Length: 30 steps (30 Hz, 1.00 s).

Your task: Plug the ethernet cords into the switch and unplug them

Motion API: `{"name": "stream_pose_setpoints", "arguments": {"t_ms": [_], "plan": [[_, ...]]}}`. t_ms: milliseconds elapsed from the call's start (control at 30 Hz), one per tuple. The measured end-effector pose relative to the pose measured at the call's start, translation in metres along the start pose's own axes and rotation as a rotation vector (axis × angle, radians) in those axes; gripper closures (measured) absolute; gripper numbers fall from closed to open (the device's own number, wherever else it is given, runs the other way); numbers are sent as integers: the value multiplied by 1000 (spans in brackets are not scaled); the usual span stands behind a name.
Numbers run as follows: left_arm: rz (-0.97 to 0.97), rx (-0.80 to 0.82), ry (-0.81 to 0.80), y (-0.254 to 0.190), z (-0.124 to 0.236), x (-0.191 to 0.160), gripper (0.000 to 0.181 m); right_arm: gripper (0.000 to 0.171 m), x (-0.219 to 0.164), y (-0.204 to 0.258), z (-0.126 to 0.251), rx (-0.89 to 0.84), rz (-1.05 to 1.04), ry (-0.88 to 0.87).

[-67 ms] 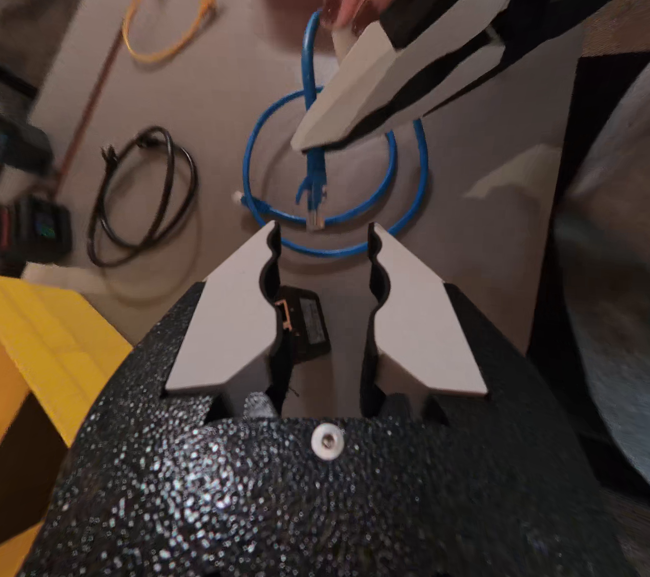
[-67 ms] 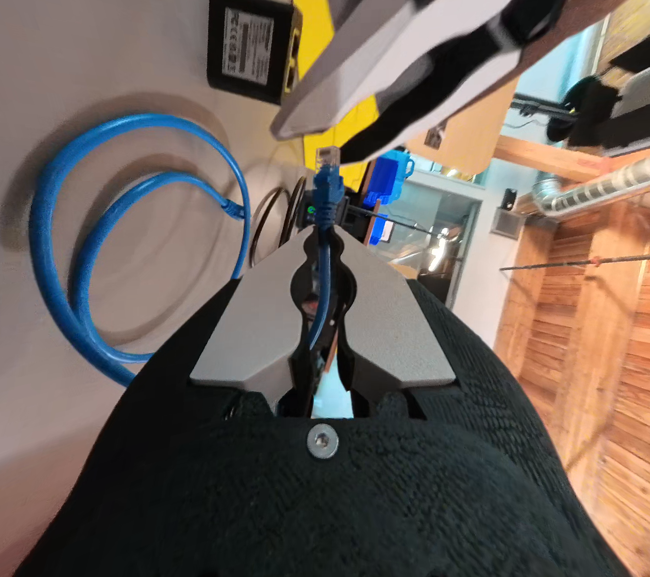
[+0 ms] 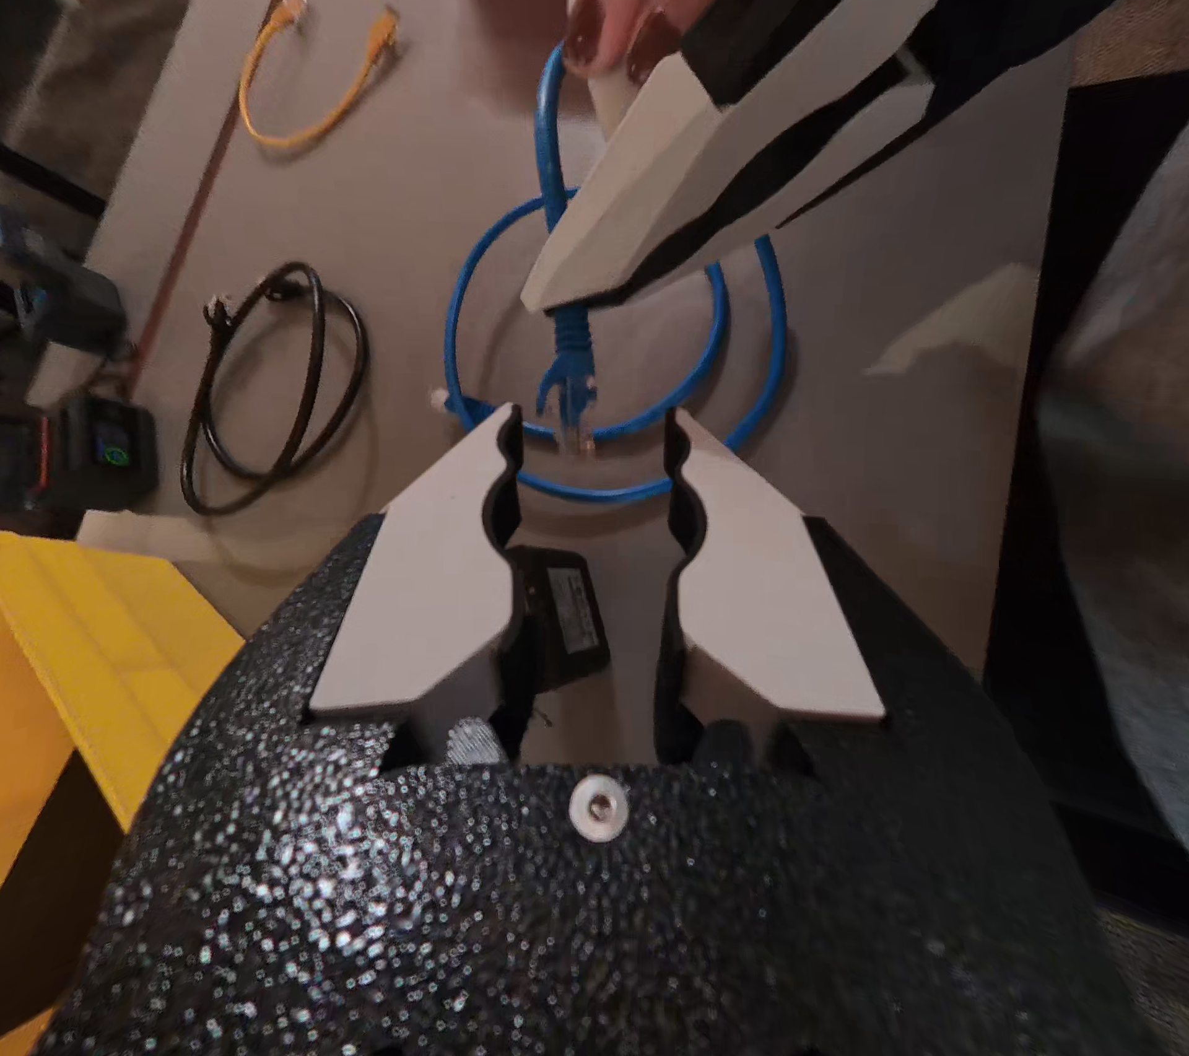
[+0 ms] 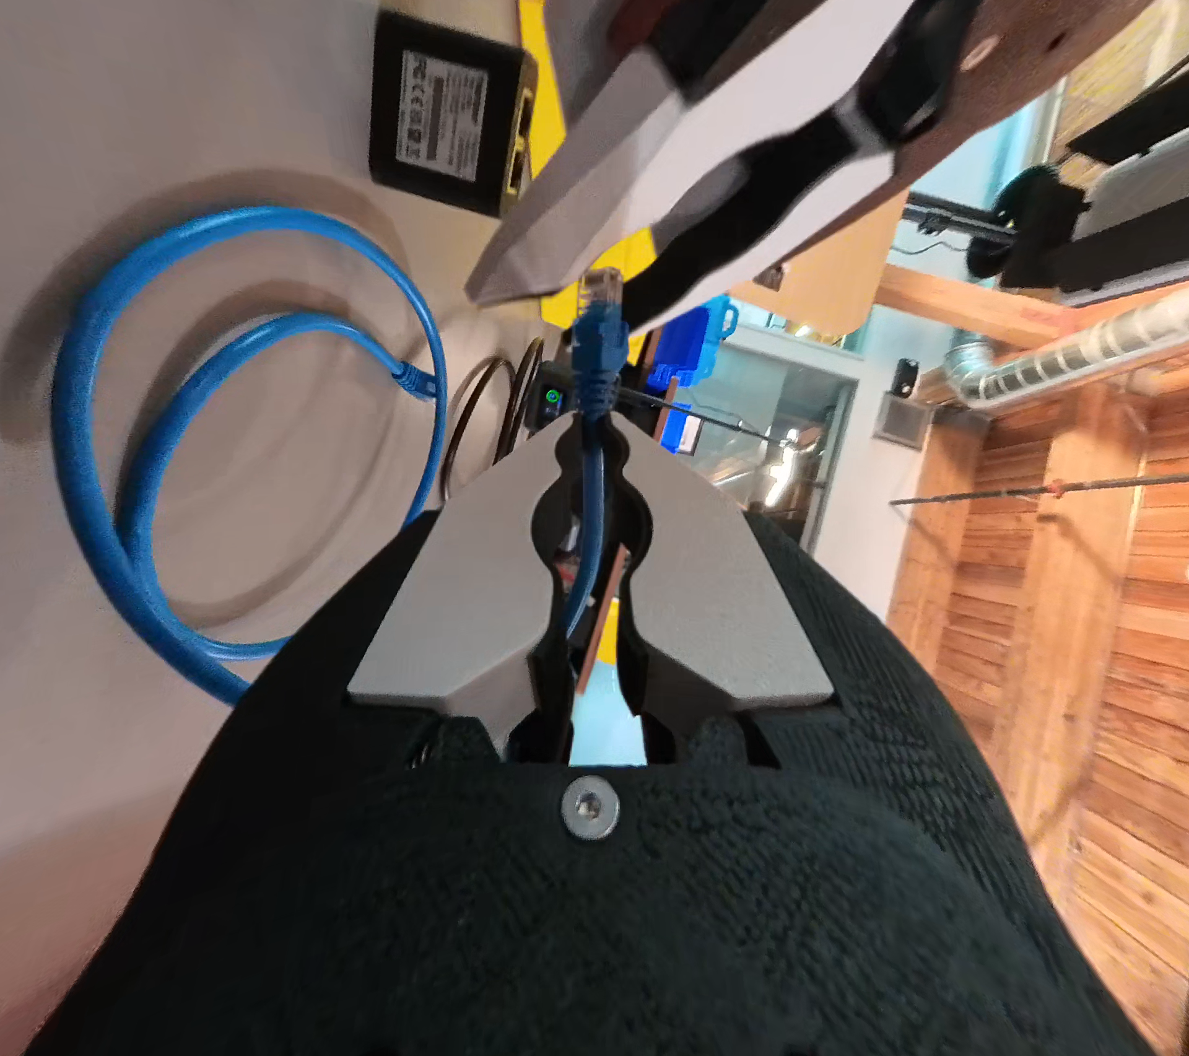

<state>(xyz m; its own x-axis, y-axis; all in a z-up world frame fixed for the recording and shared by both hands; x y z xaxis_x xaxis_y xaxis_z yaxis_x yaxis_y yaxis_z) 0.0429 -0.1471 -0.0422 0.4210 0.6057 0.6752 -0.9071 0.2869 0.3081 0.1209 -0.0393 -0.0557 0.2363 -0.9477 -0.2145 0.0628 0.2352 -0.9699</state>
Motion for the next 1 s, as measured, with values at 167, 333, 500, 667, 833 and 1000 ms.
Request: {"name": "stream_pose_setpoints", "arguments": {"t_ms": [167, 333, 500, 667, 833, 1000], "plan": [[-41, 139, -63, -1, 0, 6, 169, 168, -1, -6, 5, -34, -82, -8], [108, 386, -278, 16, 21, 2, 170, 154, -28, -27, 13, -73, -831, -16], [110, 481, -560, 11, 32, -2, 171, 142, -18, -38, 5, 41, -1727, -302], [20, 512, -652, 1, 34, 2, 170, 140, -15, -32, -13, 29, -2303, -527], [-23, 509, -674, -3, 34, 3, 170, 147, -15, -29, -23, 85, -2489, -698], [-47, 427, -658, 1, 36, 0, 169, 161, -17, -20, -26, 132, -2572, -810]]}}
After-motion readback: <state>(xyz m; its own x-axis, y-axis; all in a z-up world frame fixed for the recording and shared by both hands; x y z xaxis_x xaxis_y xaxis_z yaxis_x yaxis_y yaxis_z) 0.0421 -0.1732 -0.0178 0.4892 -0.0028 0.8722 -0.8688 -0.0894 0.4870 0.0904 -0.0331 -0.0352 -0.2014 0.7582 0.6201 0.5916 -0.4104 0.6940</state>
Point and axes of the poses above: each gripper's, where its closed fingertips meet, z back along the fingers, x out of its top, y = z × x across the jaws, the point moved 10 cm from there along z, back along the fingers, and after that the axes turned 6 degrees about -x, right-handed, at the moved point
